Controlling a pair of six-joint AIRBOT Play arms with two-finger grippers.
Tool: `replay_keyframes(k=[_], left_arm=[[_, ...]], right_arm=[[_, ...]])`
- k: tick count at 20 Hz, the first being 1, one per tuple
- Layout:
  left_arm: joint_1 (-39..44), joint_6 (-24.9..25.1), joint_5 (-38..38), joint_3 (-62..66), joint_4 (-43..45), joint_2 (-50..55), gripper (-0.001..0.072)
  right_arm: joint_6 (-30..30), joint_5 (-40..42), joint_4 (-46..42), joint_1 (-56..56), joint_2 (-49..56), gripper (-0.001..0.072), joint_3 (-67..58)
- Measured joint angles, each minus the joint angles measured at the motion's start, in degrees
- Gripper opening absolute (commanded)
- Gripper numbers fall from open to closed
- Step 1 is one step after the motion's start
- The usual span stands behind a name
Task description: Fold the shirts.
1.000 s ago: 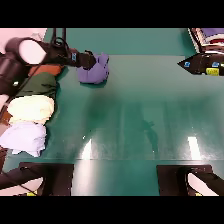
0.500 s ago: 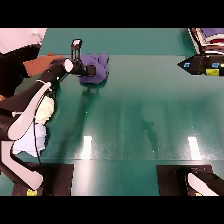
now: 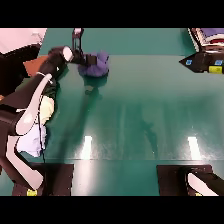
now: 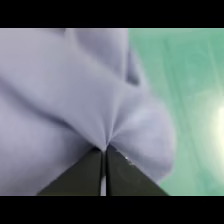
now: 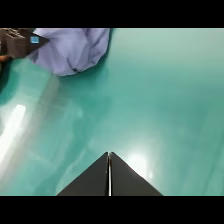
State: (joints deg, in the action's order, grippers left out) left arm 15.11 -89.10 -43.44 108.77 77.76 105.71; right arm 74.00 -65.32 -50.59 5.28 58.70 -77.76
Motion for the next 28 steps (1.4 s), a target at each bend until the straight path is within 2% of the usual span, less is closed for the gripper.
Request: replay_keyframes(k=[4, 9, 14, 15, 16, 17, 19, 22, 28], left_arm=[[-0.07, 3.45, -4.96, 7.10, 0.94, -9.90, 0.0028], [1.77, 7.15, -13.62, 9.38, 1.55, -26.05, 0.0027], [12.94, 8.20, -20.85, 3.63, 1.51, -31.45, 0.0031], [15.85, 8.26, -21.18, 0.85, 1.38, -31.50, 0.0103], [18.34, 8.39, -21.38, -1.99, 1.31, -31.26, 0.0351], [20.72, 8.41, -21.03, -5.11, 1.01, -30.86, 0.0472], [23.93, 8.44, -19.61, -10.47, 0.11, -29.81, 0.0472], [23.96, 8.37, -17.70, -14.43, 1.20, -28.48, 0.0468], [11.04, 4.87, -16.70, -19.10, -0.31, -23.04, 0.0468]], right_arm=[[0.00, 0.50, -0.35, 0.00, -0.04, 0.0014, -7.72], [0.00, 0.66, -0.39, 0.00, -0.07, 0.0013, -16.24], [-0.02, -0.22, -0.46, 0.00, -0.07, 0.0013, -19.34], [0.00, -0.70, -0.44, 0.00, -0.07, 0.0014, -19.54], [0.00, -1.25, -0.46, 0.00, -0.07, 0.0014, -19.69], [0.00, -1.84, -0.46, 0.00, -0.07, 0.0013, -19.82], [0.00, -3.10, -0.44, 0.00, -0.07, 0.0013, -19.93], [0.00, -4.61, -0.44, 0.00, -0.07, 0.0014, -20.02], [0.07, -6.43, -0.42, 0.00, -0.07, 0.0013, -20.06]])
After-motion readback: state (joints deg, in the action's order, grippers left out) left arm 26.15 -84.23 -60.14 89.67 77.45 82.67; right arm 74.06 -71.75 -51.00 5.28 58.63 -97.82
